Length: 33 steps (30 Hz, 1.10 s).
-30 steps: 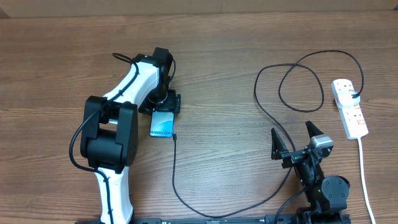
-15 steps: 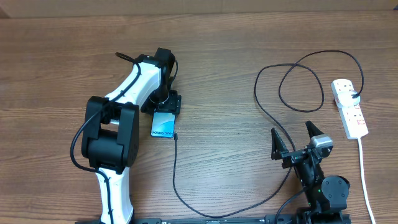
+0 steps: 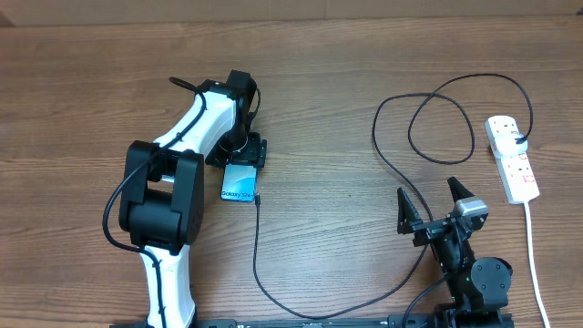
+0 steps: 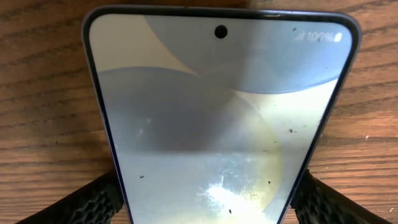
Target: Plug charger to phone and switch on socket
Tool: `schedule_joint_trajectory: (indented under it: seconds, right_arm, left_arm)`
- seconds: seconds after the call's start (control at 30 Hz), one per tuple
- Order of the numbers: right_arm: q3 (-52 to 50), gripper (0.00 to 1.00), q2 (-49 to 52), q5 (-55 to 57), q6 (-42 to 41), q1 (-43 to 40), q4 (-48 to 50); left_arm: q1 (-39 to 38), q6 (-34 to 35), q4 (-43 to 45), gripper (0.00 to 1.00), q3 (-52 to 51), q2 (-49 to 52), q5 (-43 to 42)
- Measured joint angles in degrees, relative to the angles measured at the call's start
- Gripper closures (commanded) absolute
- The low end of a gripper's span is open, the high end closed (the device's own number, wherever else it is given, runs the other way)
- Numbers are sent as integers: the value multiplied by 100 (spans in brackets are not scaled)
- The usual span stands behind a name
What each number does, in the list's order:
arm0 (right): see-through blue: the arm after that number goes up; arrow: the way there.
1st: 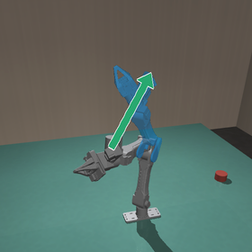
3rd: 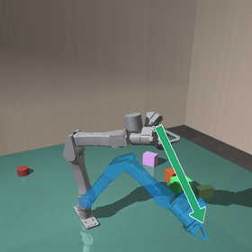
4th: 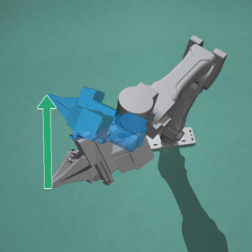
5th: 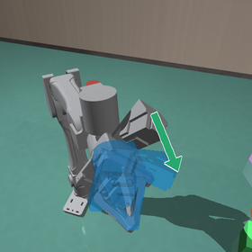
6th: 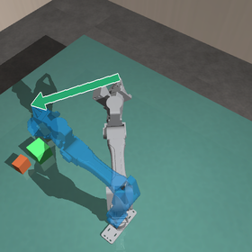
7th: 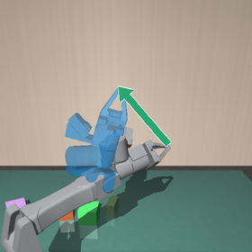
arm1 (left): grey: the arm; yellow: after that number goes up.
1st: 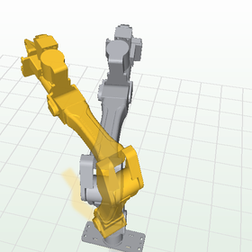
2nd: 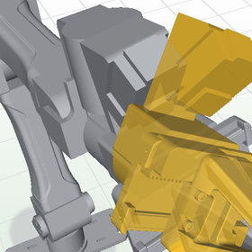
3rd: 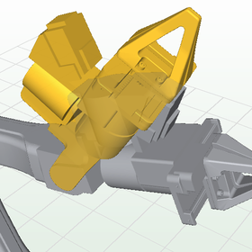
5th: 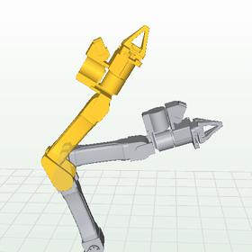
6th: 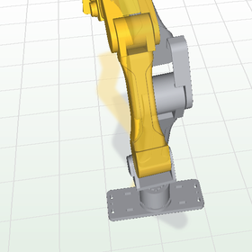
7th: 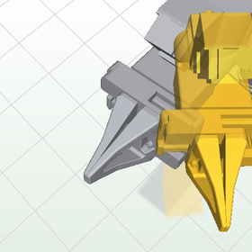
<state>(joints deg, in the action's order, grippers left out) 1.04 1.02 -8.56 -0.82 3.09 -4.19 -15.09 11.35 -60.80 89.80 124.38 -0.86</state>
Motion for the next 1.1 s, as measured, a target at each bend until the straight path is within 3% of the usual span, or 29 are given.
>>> schedule_joint_trajectory:
  seconds: [0.17,0.5,0.83,1.1]
  right_arm:
    - [0,0,0,0,0,0,-2]
    - [0,0,0,0,-2,0,2]
    - [0,0,0,0,0,0,4]
    - [0,0,0,0,0,0,2]
  left_arm:
    - [-15,0,-2,30,0,-4,-9]
    - [7,0,-201,30,151,57,-138]
    - [348,-503,-664,28,251,127,-1547]
    - [459,-595,-953,28,251,199,-1958]
